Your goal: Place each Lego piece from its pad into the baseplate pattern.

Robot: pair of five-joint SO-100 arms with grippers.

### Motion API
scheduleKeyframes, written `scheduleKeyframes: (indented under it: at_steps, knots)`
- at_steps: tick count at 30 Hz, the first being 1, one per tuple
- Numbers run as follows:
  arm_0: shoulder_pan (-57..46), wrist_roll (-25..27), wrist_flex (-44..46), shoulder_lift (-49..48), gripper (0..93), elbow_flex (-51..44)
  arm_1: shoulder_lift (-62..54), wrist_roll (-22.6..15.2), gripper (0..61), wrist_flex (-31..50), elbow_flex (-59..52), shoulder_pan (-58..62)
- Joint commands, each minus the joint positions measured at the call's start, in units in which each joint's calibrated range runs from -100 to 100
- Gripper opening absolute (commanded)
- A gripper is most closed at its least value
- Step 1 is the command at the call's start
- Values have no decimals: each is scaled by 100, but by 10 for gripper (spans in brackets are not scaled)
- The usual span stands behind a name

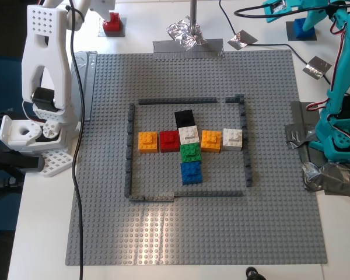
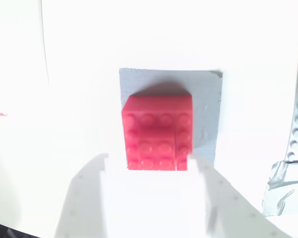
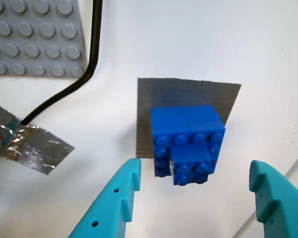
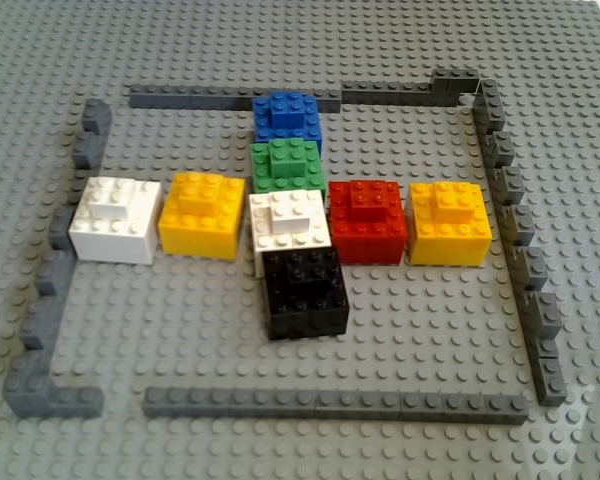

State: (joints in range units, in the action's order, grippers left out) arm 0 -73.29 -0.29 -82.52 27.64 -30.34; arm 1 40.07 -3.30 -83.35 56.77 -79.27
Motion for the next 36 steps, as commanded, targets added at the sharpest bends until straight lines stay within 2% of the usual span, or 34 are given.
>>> scheduleKeyframes:
  at_steps: [1,7,20,23,25,31,36]
  knots:
    - [-89,26,-39,103,238,-447,-93,-14,193,43,386,-107]
    - [-147,26,-39,489,238,-952,-33,-34,187,198,386,-85]
    - [-38,26,-39,541,235,-1006,96,-137,167,426,251,-56]
    - [6,26,-39,515,178,-1006,105,-112,115,369,251,-56]
    - [35,26,-39,498,138,-1006,105,-88,30,320,287,-56]
    - [49,31,-47,498,135,-1016,-50,-58,4,312,350,-20]
    - [-9,139,-55,489,193,-1016,-582,-98,2,336,115,-5]
